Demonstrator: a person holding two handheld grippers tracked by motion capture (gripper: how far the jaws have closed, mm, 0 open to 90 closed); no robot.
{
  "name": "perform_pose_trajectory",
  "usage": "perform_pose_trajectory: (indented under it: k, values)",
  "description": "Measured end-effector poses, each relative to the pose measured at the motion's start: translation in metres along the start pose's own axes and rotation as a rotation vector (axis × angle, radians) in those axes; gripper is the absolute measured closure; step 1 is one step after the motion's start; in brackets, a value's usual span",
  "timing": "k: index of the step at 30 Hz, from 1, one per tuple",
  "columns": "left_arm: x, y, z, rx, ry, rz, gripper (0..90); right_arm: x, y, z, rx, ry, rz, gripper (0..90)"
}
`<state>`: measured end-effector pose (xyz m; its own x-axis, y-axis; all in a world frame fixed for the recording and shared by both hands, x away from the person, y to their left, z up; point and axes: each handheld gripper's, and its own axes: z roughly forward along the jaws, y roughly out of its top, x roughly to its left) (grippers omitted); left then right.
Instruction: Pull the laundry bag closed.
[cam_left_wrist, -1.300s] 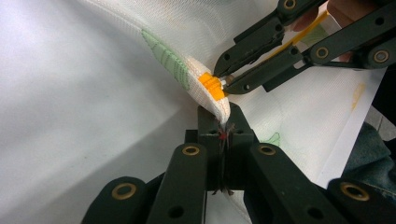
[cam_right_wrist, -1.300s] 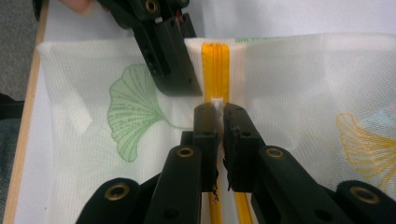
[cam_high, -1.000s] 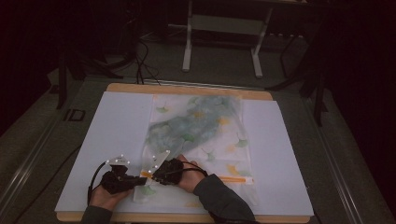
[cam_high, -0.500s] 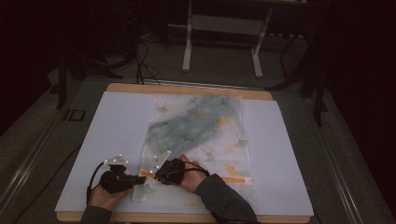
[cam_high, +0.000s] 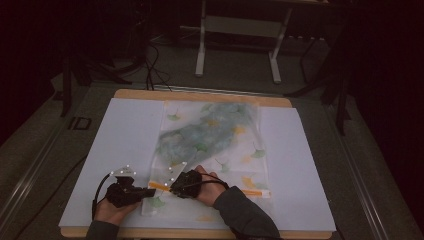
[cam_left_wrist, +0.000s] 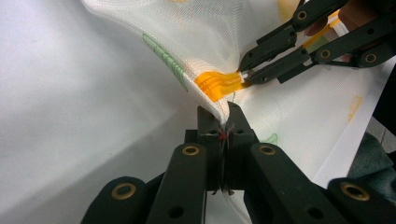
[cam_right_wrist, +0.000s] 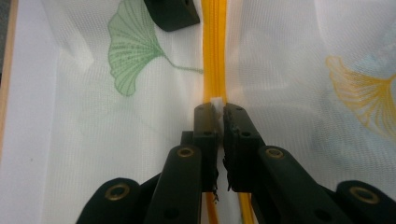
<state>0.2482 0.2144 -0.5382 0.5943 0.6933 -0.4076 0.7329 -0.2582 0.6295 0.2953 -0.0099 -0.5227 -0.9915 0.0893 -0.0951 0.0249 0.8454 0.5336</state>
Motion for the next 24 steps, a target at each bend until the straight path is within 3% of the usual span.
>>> perform_pose_trajectory:
  k: [24]
  values:
    - [0.0, -0.001, -0.002, -0.004, 0.003, 0.003, 88.1, -0.001, -0.019, -0.014, 0.032, -0.018, 0.005, 84.5]
